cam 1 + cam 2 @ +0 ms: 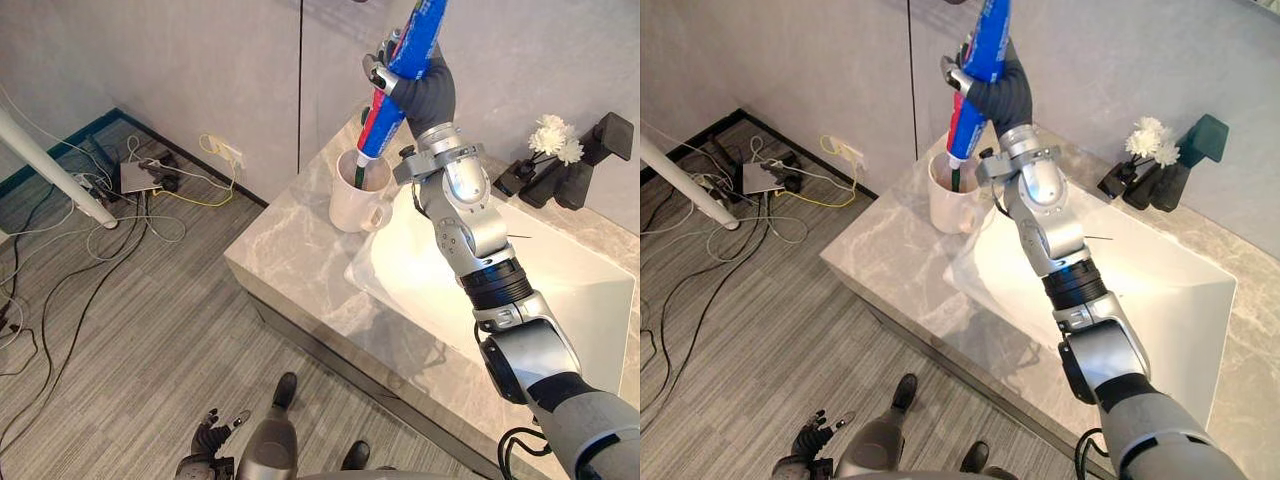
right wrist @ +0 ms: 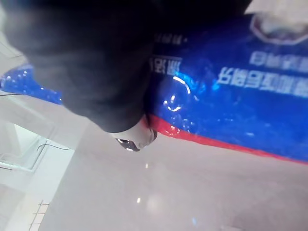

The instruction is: Organize washtable

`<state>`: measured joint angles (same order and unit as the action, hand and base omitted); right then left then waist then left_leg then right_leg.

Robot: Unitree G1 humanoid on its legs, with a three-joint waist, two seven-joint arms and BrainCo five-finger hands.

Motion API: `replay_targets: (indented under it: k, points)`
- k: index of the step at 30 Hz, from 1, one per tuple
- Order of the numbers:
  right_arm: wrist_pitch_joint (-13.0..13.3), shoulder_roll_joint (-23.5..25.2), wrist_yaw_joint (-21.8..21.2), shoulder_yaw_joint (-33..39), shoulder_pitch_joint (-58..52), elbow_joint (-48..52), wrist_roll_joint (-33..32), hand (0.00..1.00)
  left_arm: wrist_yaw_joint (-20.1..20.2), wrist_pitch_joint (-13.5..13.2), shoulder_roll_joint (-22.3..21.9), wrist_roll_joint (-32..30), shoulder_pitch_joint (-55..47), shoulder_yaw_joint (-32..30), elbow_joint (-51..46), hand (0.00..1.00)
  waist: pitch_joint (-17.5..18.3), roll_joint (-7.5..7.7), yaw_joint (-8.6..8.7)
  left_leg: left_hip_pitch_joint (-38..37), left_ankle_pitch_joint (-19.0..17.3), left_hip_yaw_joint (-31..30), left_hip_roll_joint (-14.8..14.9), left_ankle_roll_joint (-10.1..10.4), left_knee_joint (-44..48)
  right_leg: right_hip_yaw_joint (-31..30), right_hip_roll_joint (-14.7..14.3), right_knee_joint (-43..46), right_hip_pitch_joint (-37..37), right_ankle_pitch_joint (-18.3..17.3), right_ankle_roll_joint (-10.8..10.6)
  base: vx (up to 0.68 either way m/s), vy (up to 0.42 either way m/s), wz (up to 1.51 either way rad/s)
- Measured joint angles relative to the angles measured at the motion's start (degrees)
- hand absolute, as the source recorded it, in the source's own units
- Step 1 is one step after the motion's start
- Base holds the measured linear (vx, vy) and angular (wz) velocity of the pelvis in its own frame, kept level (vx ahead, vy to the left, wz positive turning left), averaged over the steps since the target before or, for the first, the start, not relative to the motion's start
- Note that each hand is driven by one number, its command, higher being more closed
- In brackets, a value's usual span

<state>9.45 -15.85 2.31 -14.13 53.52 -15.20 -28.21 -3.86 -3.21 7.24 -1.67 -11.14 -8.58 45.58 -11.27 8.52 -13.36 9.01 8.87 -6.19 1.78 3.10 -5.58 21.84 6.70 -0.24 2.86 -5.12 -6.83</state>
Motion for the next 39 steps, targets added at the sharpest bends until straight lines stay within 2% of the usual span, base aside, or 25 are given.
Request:
replay_targets:
  k: [19,20,29,39]
  points:
    - [-0.9,2.0,-0.3,-0.1,-7.9,0.1,3.7,1.00,0.0,0.0,0.1,0.0,0.0,0.2,-0.1,0.00,-0.1,0.17,0.00,0.0,0.0,-0.5,0.0,0.0,0.0,0.2,0.0,0.2,0.0,0.0,0.0,0.00,0.000,0.00]
    - [-0.9,2.0,-0.3,0.0,-8.2,0.4,4.1,0.00,0.0,0.0,0.2,0.0,0.0,0.2,-0.1,0.00,-0.1,0.20,0.03,0.0,0.0,-0.5,0.0,0.0,0.0,0.2,0.0,0.2,0.0,0.0,0.0,0.00,0.000,0.00]
    - [-0.8,2.0,-0.5,0.3,-9.3,1.7,4.4,0.00,0.0,0.0,0.6,0.0,0.0,0.3,-0.5,0.00,-0.5,1.13,0.11,0.0,0.0,-0.5,0.0,0.0,0.0,0.2,0.0,0.3,0.0,0.0,0.0,0.00,0.000,0.00]
    - [0.3,3.2,-0.5,0.9,-13.5,4.3,4.8,0.00,0.0,0.1,0.9,-0.1,0.0,0.9,-0.6,0.00,-0.5,1.18,0.24,-0.2,0.0,-0.4,0.0,0.0,0.0,0.1,0.1,0.6,0.0,-0.1,0.1,0.00,0.000,0.00]
